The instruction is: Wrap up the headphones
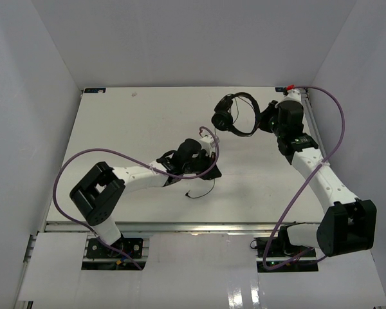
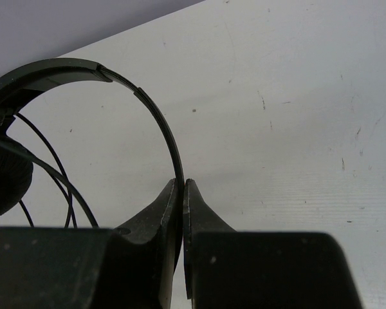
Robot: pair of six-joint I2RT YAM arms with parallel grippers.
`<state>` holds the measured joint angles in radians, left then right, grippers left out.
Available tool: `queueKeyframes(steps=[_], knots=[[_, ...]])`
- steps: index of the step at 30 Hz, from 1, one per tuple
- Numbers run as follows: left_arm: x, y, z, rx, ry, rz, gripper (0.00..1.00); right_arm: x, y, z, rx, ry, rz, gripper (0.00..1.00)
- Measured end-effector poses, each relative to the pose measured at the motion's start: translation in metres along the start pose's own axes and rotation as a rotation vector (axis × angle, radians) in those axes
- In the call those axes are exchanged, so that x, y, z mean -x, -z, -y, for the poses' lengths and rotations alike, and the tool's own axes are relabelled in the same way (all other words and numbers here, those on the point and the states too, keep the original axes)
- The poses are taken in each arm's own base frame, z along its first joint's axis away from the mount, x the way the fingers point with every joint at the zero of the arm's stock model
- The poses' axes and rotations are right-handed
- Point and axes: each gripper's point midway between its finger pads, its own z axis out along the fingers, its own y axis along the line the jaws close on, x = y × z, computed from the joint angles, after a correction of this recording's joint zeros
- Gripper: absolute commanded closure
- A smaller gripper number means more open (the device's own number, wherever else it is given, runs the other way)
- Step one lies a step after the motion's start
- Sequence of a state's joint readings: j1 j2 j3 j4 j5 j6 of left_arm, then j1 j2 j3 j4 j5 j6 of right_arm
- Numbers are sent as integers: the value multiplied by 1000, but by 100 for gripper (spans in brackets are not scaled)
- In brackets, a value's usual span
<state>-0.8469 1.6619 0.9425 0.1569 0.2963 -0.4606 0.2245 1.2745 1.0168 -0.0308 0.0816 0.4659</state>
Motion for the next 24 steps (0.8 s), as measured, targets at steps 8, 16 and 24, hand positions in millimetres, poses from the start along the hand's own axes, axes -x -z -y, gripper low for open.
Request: queueKeyframes(steps=[8, 16, 24], knots=[[-14, -6, -1, 17, 2, -40, 100, -2, -4, -3, 12, -31, -7, 92], [-6, -8, 18, -8, -31, -36, 100, -29, -32, 18, -68, -27, -67, 92], [3, -13, 41, -43, -73, -35, 100, -31, -39, 21, -109, 30, -42, 92]])
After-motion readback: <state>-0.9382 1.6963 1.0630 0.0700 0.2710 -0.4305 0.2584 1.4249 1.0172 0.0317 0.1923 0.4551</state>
